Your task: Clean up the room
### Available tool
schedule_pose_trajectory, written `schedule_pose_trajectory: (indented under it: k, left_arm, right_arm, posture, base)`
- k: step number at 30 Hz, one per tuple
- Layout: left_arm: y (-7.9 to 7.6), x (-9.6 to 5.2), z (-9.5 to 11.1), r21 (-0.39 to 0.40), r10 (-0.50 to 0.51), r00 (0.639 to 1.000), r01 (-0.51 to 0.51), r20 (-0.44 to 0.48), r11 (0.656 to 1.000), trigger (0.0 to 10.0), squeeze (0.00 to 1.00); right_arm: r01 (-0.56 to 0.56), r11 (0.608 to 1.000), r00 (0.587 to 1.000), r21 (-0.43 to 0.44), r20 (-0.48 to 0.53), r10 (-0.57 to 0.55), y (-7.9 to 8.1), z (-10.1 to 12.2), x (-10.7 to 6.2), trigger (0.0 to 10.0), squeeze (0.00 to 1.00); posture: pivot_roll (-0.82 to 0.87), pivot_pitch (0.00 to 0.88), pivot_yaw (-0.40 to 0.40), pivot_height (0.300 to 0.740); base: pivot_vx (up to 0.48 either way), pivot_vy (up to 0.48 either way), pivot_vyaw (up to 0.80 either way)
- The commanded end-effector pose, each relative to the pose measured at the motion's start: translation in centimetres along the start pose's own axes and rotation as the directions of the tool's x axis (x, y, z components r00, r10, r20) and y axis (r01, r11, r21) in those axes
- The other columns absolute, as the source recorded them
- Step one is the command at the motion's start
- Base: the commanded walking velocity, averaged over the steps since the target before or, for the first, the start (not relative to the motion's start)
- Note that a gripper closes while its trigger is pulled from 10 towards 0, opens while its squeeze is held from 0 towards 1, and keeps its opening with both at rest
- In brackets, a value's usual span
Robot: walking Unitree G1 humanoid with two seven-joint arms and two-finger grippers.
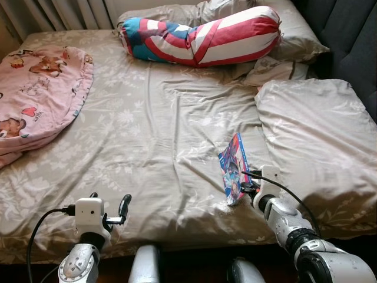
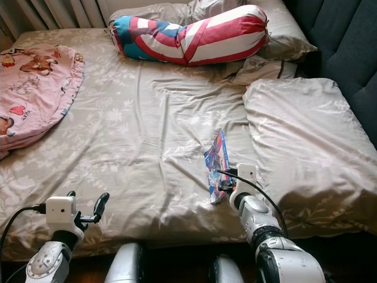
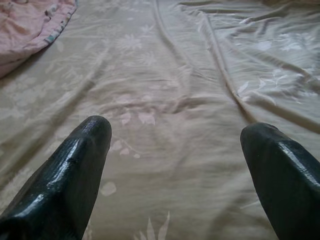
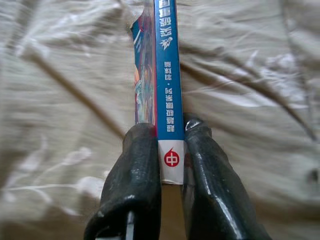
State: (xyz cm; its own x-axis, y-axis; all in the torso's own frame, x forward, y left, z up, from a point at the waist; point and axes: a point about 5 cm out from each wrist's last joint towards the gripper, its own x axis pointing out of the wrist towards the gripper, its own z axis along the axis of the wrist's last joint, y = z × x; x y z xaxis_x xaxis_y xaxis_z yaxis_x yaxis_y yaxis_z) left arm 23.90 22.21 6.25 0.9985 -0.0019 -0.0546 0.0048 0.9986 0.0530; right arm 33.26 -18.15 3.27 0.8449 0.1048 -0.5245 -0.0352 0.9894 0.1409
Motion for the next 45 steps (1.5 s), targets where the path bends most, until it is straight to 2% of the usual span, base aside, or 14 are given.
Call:
schedule_pose_trajectory:
  k: [1, 2, 5, 8, 9, 11, 12, 20, 25, 27, 33, 36, 37, 45]
  left_arm:
    - [0.2, -0.3, -0.2, 0.0, -0.003, 1.0, 0.003, -0.022, 1.0, 10.0, 0.0]
    - [0.2, -0.3, -0.2, 0.0, -0.004, 1.0, 0.004, -0.023, 1.0, 10.0, 0.0]
    - [0.1, -0.2, -0.2, -0.001, -0.008, 1.0, 0.008, -0.029, 1.0, 10.0, 0.0]
    - [0.0, -0.2, -0.2, -0.002, -0.012, 0.999, 0.012, -0.035, 1.0, 10.0, 0.0]
    - [0.0, -0.2, -0.1, -0.002, -0.013, 0.999, 0.013, -0.035, 1.0, 10.0, 0.0]
    - [0.0, -0.2, -0.1, -0.002, -0.013, 0.999, 0.013, -0.035, 1.0, 10.0, 0.0]
    - [0.0, -0.2, -0.1, -0.002, -0.014, 0.999, 0.014, -0.035, 1.0, 10.0, 0.0]
    - [-0.3, 0.1, 0.0, -0.011, -0.023, 0.999, 0.022, -0.03, 1.0, 10.0, 0.0]
    - [-0.6, 0.5, 0.0, -0.022, -0.028, 0.999, 0.027, -0.029, 0.999, 10.0, 0.0]
    - [-0.7, 0.6, 0.0, -0.028, -0.028, 0.999, 0.028, -0.028, 0.999, 10.0, 0.0]
    - [-0.8, 0.9, -0.4, -0.043, -0.025, 0.999, 0.023, -0.04, 0.999, 10.0, 0.0]
    - [-0.9, 1.0, -1.3, -0.063, -0.016, 0.997, 0.011, -0.075, 0.998, 10.0, 0.0]
    - [-0.8, 1.2, -2.3, -0.076, -0.005, 0.994, -0.003, -0.113, 0.997, 10.0, 0.0]
    - [-1.2, 2.1, -5.4, -0.115, 0.005, 0.964, -0.036, -0.265, 0.993, 10.0, 0.0]
  right_arm:
    - [0.016, 1.0, 1.0, -0.024, -0.022, -0.016, -0.3, -0.6, -0.1, 10.0, 0.8]
    - [0.022, 0.999, 1.0, -0.039, -0.022, -0.023, -0.4, -0.5, -0.1, 10.0, 0.91]
    - [0.042, 0.997, 0.999, -0.072, -0.017, -0.043, -0.9, -0.3, -0.2, 10.0, 0.95]
    - [0.056, 0.995, 0.998, -0.086, -0.015, -0.058, -1.0, -0.1, -0.2, 10.0, 0.93]
    - [0.065, 0.992, 0.998, -0.106, -0.014, -0.067, -1.1, 0.0, -0.2, 10.0, 0.8]
    - [0.072, 0.99, 0.997, -0.121, -0.013, -0.074, -1.2, 0.0, -0.2, 10.0, 0.8]
    - [0.08, 0.988, 0.997, -0.133, -0.01, -0.082, -1.3, 0.1, -0.2, 10.0, 0.02]
    - [0.169, 0.969, 0.986, -0.18, 0.046, -0.163, -2.4, 1.1, -0.5, 10.0, 0.0]
    - [0.257, 0.956, 0.965, -0.143, 0.095, -0.245, -3.6, 1.8, -0.8, 10.0, 0.0]
    - [0.37, 0.927, 0.924, -0.056, 0.12, -0.362, -5.3, 2.1, -1.4, 10.0, 0.0]
    - [0.298, 0.954, 0.944, -0.02, 0.151, -0.292, -4.1, 1.4, -1.1, 10.0, 0.0]
    - [0.193, 0.981, 0.969, 0.007, 0.157, -0.192, -2.4, -0.4, -1.0, 10.0, 0.0]
    - [0.141, 0.99, 0.982, 0.002, 0.125, -0.14, -1.3, -2.5, -1.1, 10.0, 0.0]
    - [0.104, 0.994, 0.993, -0.019, -0.046, -0.105, -0.1, -9.3, -2.5, 10.0, 0.0]
  posture:
    - [0.07, 0.2, 0.024, 0.647]
    - [0.07, 0.2, 0.025, 0.647]
    - [0.07, 0.2, 0.027, 0.647]
    - [0.07, 0.2, 0.029, 0.647]
    - [0.07, 0.2, 0.03, 0.647]
    - [0.07, 0.2, 0.03, 0.647]
    - [0.07, 0.2, 0.03, 0.647]
    - [0.07, 0.194, 0.032, 0.647]
    - [0.07, 0.184, 0.028, 0.647]
    - [0.06, 0.183, 0.027, 0.647]
    - [0.05, 0.164, 0.017, 0.647]
    - [0.03, 0.151, 0.013, 0.647]
    - [0.02, 0.138, 0.009, 0.647]
    - [-0.01, 0.081, -0.005, 0.685]
  base:
    - [0.0, 0.0, 0.0]
    - [0.0, 0.0, 0.0]
    - [0.0, 0.0, 0.0]
    - [0.0, 0.0, 0.0]
    - [0.0, 0.0, 0.0]
    - [0.0, 0.0, 0.0]
    - [0.0, 0.0, 0.0]
    - [0.0, 0.0, 0.0]
    - [0.0, 0.0, 0.0]
    - [0.0, 0.0, 0.0]
    - [0.0, 0.0, 0.0]
    - [0.0, 0.0, 0.0]
    - [0.0, 0.0, 0.0]
    - [0.0, 0.0, 0.0]
